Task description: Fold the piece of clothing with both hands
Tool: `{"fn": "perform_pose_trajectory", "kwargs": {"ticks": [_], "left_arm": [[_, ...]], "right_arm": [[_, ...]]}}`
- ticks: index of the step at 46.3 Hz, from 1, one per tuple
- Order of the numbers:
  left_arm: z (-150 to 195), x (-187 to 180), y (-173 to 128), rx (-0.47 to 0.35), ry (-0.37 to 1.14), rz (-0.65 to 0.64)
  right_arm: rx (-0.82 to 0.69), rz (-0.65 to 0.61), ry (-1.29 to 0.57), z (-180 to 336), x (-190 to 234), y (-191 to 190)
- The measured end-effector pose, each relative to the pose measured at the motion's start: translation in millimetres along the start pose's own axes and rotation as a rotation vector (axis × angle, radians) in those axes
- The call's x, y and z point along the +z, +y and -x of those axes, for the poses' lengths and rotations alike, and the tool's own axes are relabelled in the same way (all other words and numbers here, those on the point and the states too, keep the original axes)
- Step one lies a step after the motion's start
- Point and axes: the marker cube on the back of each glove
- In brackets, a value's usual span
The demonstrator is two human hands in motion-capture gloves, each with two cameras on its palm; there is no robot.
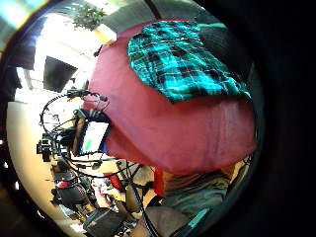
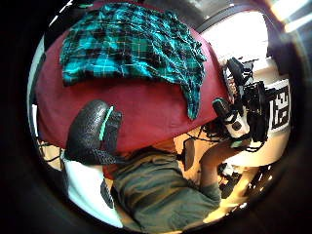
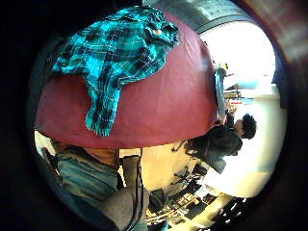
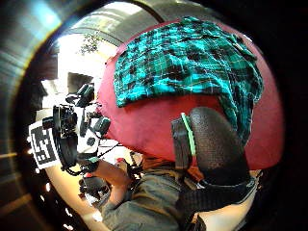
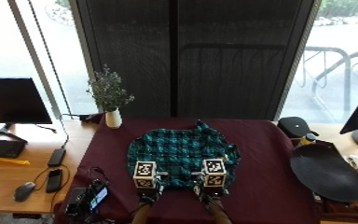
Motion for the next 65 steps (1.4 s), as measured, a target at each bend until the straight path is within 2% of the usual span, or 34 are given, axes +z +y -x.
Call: {"fn": "perform_pose_trajectory", "kwargs": {"ticks": [6,13,20,30,43,50,54,60,65], "left_arm": [[-1,14,-11,0.007,0.011,-0.016],[-1,15,-10,0.021,0.016,-0.03],[-4,11,0,0.007,0.007,-0.002],[-2,19,-4,0.029,0.019,-0.002],[5,1,2,0.023,0.029,-0.032],[11,18,-11,0.029,0.053,-0.074],[16,27,-13,0.016,0.04,-0.044],[17,44,-24,-0.012,0.002,0.015],[18,63,-34,0.001,0.002,0.064]], "right_arm": [[0.009,-0.039,-0.017,1,2,-6],[0.02,-0.067,-0.034,4,-5,-1],[0.026,-0.049,-0.033,-2,4,-2],[-0.002,-0.035,-0.026,4,2,0],[-0.022,-0.021,-0.019,-5,-3,0],[0.008,0.003,-0.003,-22,10,0],[0.021,0.02,-0.008,-27,18,-1],[0.083,0.064,-0.008,-54,56,-23],[0.115,0.1,-0.021,-68,76,-34]]}}
